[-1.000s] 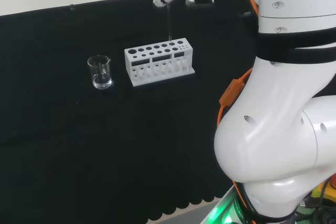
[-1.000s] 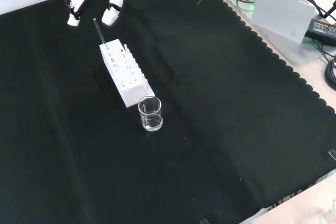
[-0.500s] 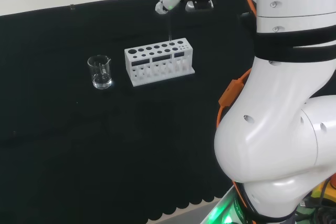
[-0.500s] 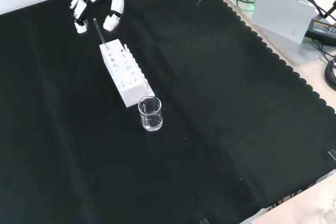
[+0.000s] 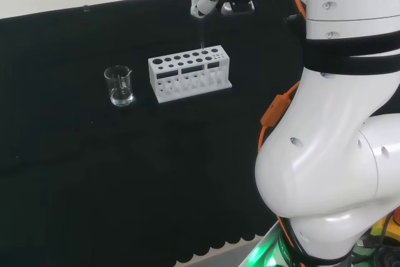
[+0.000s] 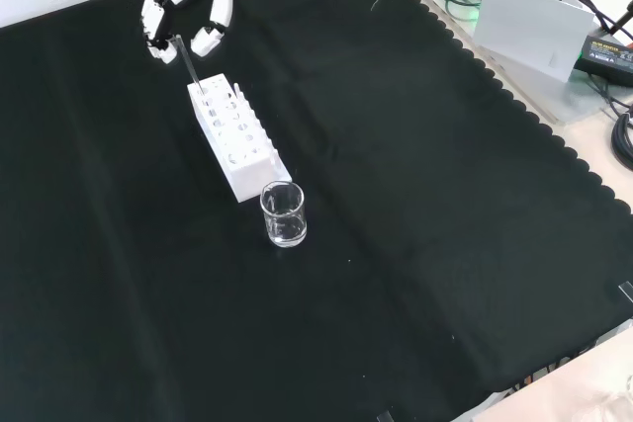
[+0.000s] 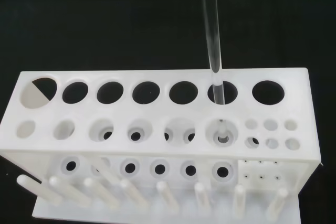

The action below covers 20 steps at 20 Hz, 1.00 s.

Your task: Take the glass rod from the white test tube rack.

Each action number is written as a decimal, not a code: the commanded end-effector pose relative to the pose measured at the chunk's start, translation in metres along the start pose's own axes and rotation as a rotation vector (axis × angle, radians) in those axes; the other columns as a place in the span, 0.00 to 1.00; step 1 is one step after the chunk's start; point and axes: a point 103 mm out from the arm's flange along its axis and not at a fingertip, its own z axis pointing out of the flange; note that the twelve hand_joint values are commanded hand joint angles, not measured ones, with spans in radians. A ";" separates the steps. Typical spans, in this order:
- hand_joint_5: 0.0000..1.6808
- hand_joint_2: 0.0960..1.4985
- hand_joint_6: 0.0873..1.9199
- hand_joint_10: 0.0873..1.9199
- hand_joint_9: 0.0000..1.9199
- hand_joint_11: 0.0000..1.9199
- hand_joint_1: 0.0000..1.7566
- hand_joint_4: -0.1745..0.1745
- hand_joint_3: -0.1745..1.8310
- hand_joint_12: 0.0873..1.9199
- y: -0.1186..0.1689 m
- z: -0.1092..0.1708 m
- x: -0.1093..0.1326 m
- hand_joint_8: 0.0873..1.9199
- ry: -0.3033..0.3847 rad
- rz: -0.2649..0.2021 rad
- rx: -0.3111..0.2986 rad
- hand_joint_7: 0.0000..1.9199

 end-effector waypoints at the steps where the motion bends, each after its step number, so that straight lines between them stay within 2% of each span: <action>1: 0.37 0.57 0.50 0.30 0.45 0.39 0.52 0.24 0.40 0.62 -0.002 0.000 -0.001 0.35 -0.001 -0.014 -0.006 0.28; 5: 0.39 0.56 0.51 0.29 0.51 0.49 0.55 0.18 0.42 0.58 0.002 0.002 0.004 0.35 -0.004 -0.023 -0.029 0.30; 7: 0.42 0.69 0.64 0.28 0.55 0.54 0.57 0.22 0.26 0.55 0.004 0.003 0.006 0.36 0.001 -0.030 -0.042 0.32; 8: 0.43 0.74 0.67 0.27 0.56 0.56 0.58 0.21 0.20 0.54 0.005 0.003 0.008 0.37 0.005 -0.033 -0.046 0.32; 10: 0.44 0.79 0.69 0.27 0.58 0.60 0.59 0.17 0.13 0.52 0.008 0.004 0.010 0.37 0.021 -0.033 -0.043 0.33; 13: 0.44 0.81 0.70 0.26 0.59 0.62 0.60 0.14 0.10 0.51 0.010 0.004 0.015 0.37 0.020 -0.041 -0.034 0.34; 15: 0.44 0.81 0.70 0.26 0.60 0.62 0.60 0.13 0.10 0.51 0.011 0.004 0.017 0.38 0.007 -0.046 -0.049 0.36; 18: 0.46 0.80 0.67 0.27 0.67 0.72 0.62 0.02 0.09 0.43 0.008 0.001 0.020 0.39 -0.019 -0.045 -0.116 0.49; 20: 0.50 0.78 0.60 0.29 0.73 0.78 0.68 0.11 0.05 0.37 0.004 -0.005 0.020 0.45 -0.026 -0.035 -0.138 0.55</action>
